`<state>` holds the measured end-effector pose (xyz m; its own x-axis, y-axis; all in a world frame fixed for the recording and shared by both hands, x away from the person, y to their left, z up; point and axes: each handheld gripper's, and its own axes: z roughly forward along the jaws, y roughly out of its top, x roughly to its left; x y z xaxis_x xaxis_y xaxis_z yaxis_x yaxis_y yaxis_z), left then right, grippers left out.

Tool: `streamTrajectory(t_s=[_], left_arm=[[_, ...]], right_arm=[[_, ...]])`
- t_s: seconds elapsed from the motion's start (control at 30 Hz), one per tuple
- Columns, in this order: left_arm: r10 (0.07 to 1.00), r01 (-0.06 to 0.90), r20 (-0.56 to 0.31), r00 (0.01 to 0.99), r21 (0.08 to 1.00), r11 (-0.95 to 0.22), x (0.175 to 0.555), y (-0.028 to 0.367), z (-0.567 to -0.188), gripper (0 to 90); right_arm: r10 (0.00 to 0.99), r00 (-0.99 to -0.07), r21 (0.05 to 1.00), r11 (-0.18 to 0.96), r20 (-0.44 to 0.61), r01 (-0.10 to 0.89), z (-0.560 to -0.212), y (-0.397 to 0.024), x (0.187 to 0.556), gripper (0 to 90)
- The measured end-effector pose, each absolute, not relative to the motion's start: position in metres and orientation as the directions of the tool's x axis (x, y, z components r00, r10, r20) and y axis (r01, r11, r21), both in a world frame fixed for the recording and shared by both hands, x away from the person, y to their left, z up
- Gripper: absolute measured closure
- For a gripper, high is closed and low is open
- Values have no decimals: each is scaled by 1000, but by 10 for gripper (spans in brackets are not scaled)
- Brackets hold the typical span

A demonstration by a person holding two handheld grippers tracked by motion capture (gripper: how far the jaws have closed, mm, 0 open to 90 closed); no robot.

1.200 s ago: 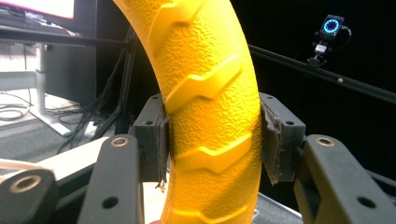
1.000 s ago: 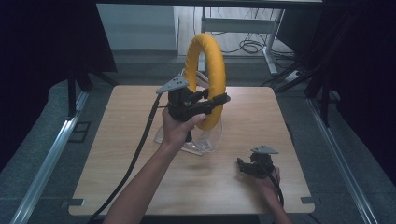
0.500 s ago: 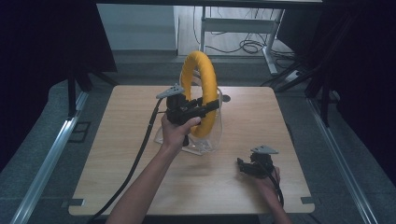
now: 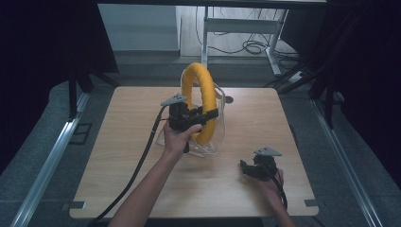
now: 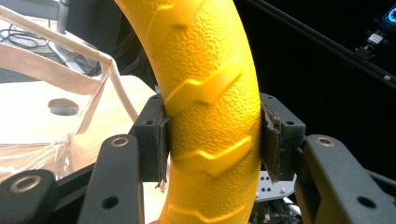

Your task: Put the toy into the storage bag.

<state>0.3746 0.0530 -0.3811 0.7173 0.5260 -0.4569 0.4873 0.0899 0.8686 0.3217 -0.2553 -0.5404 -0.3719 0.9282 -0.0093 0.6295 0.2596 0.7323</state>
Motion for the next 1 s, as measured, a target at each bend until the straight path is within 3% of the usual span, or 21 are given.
streamTrajectory(t_s=[0.8,1.0], left_arm=[[581,514,-464,669,853,89,374,64,-398,494],[599,505,-447,664,859,81,373,66,-394,451]], right_arm=[[929,-371,733,260,-12,629,-540,-255,322,229],[929,-371,733,258,-8,629,-541,-255,322,228]])
